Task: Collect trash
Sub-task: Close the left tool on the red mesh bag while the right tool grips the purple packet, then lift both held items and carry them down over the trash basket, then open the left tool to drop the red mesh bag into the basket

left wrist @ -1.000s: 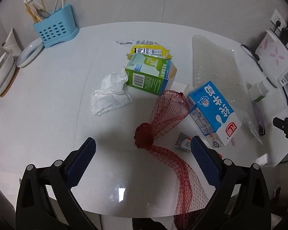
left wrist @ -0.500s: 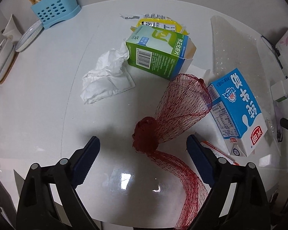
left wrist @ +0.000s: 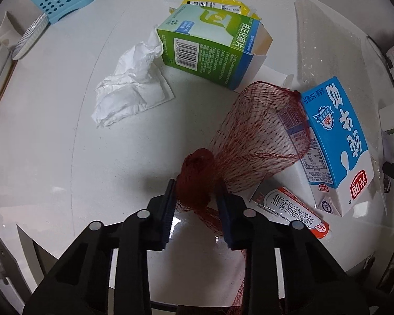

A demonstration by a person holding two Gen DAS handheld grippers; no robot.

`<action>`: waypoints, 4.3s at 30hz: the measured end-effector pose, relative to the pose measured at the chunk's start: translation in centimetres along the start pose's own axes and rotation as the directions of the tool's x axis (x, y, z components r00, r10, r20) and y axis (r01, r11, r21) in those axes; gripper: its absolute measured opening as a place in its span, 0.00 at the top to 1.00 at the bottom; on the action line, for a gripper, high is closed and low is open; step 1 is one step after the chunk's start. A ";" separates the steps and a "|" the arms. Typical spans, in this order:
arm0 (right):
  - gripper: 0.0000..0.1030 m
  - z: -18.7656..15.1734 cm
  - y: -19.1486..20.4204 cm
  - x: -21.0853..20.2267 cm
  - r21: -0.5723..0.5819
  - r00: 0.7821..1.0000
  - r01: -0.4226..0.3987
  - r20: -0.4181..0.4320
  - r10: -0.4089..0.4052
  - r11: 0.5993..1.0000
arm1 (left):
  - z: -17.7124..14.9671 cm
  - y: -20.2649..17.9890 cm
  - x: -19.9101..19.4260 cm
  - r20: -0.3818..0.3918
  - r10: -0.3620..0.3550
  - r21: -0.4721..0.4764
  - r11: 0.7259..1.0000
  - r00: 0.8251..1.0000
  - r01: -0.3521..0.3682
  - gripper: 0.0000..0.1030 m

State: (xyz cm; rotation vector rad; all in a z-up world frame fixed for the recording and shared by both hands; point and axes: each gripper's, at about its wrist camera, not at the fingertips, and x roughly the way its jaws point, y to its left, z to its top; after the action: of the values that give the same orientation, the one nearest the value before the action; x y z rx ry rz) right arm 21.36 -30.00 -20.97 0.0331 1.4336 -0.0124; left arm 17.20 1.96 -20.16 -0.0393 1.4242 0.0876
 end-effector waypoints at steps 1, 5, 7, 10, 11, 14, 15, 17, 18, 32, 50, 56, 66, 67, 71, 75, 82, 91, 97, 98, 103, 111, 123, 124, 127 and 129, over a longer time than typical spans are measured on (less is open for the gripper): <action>0.72 0.1 0.0 0.1 0.001 1.000 0.003 -0.001 -0.003 1.000 | 0.0 0.0 0.1 -0.003 0.000 -0.001 1.000 1.000 0.000 0.81; 0.84 0.0 -0.4 0.4 0.002 1.000 0.009 -0.018 -0.009 1.000 | 0.0 -0.1 0.0 -0.018 0.002 -0.013 1.000 1.000 -0.002 0.87; 0.87 0.1 -0.4 0.4 0.006 1.000 -0.003 -0.026 0.003 1.000 | 0.0 0.1 -0.2 -0.013 -0.002 -0.032 0.999 1.000 0.002 0.88; 0.87 -0.1 -0.8 -0.1 0.009 0.999 -0.025 -0.034 0.025 1.000 | -0.2 0.1 -0.9 0.002 0.005 -0.051 0.999 1.000 -0.005 0.88; 0.87 -0.2 -1.1 -0.2 0.008 0.999 -0.033 -0.031 0.033 0.999 | -0.3 0.0 -1.2 0.009 0.006 -0.058 0.998 1.000 -0.006 0.88; 0.88 -0.4 -1.8 -0.9 0.001 0.998 -0.059 -0.016 0.059 0.998 | -0.8 -0.1 -2.1 0.027 0.011 -0.084 0.996 1.000 -0.009 0.88; 0.88 -0.4 -1.9 -1.1 -0.004 0.998 -0.063 -0.009 0.063 0.998 | -1.1 0.0 -2.4 0.037 0.010 -0.097 0.995 0.999 -0.006 0.88; 0.88 -0.6 -2.3 -1.5 -0.018 0.997 -0.080 0.006 0.080 0.997 | -1.7 0.1 -3.1 0.056 0.011 -0.119 0.993 0.998 -0.004 0.88; 0.88 -0.8 -2.4 -1.7 -0.024 0.996 -0.086 0.014 0.086 0.996 | -2.0 0.1 -3.5 0.064 0.019 -0.129 0.992 0.998 -0.010 0.88; 0.88 -5.8 -1.4 -10.1 -0.018 0.961 -0.062 0.267 0.065 0.998 | -6.6 -0.3 -11.6 0.239 -0.041 -0.069 0.996 0.970 0.060 0.88; 0.88 -26.1 7.6 -18.3 0.030 0.901 -0.028 0.433 0.012 0.999 | -21.5 6.8 -18.5 0.379 -0.175 0.093 0.984 0.909 0.151 0.88; 0.88 -31.2 10.8 -18.0 0.017 0.911 -0.031 0.412 0.022 0.999 | -27.0 9.9 -17.7 0.362 -0.182 0.086 0.983 0.914 0.162 0.88; 0.88 -35.2 13.3 -14.1 -0.034 0.937 -0.037 0.345 0.046 0.999 | -31.3 12.2 -13.5 0.331 -0.160 0.014 0.986 0.930 0.165 0.88; 0.88 -35.4 13.4 -13.5 -0.041 0.939 -0.041 0.340 0.053 0.998 | -31.6 12.1 -13.0 0.339 -0.157 0.004 0.986 0.928 0.165 0.88; 0.88 -36.0 13.8 -9.5 -0.106 0.940 -0.047 0.331 0.080 0.993 | -32.8 11.4 -9.7 0.355 -0.142 -0.013 0.988 0.924 0.157 0.88; 0.88 -36.5 14.3 -3.6 -0.167 0.961 -0.031 0.265 0.075 0.985 | -33.9 10.3 -4.2 0.311 -0.149 -0.049 0.984 0.939 0.172 0.88; 0.88 -37.9 13.7 9.0 -0.220 0.981 -0.062 0.168 0.100 0.974 | -36.1 7.3 8.1 0.236 -0.155 -0.062 0.983 0.959 0.174 0.88; 0.88 -38.6 13.3 24.2 -0.274 0.987 -0.081 0.112 0.115 0.958 | -37.0 4.2 25.6 0.196 -0.174 -0.054 0.981 0.965 0.187 0.88; 0.88 -38.3 12.6 32.2 -0.268 0.985 -0.107 0.100 0.138 0.957 | -36.2 1.6 35.5 0.150 -0.174 -0.066 0.980 0.973 0.186 0.88; 0.88 -38.3 12.4 33.0 -0.264 0.983 -0.121 0.104 0.153 0.957 | -36.1 1.1 37.1 0.141 -0.171 -0.069 0.981 0.975 0.182 0.88; 0.88 -38.2 11.3 36.1 -0.246 0.980 -0.122 0.122 0.156 0.962 | -35.7 -1.0 43.0 0.094 -0.180 -0.078 0.979 0.979 0.187 0.88; 0.88 -38.6 10.1 37.2 -0.225 0.985 -0.106 0.110 0.134 0.969 | -35.5 -3.6 45.7 0.079 -0.179 -0.042 0.982 0.981 0.182 0.86; 0.88 -37.6 11.3 36.7 -0.224 0.980 -0.132 0.116 0.161 0.965 | -36.5 -2.0 44.8 0.100 -0.137 -0.041 0.989 0.986 0.141 0.33; 0.88 -37.7 11.7 36.8 -0.227 0.979 -0.139 0.116 0.168 0.964 | -36.8 -1.4 44.4 0.103 -0.131 -0.046 0.990 0.986 0.136 0.30; 0.88 -37.8 12.8 37.0 -0.234 0.975 -0.153 0.120 0.185 0.960 | -37.5 0.2 43.5 0.101 -0.118 -0.071 0.990 0.988 0.125 0.16; 0.88 -38.0 13.6 37.4 -0.236 0.974 -0.161 0.122 0.193 0.958 | -38.1 1.1 42.9 0.106 -0.108 -0.075 0.990 0.988 0.116 0.14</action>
State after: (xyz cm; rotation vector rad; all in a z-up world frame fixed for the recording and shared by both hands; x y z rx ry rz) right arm -10.76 -14.85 -63.01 -0.0251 1.2757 0.2907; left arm -14.27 1.58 -68.12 -0.1794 1.3130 0.0536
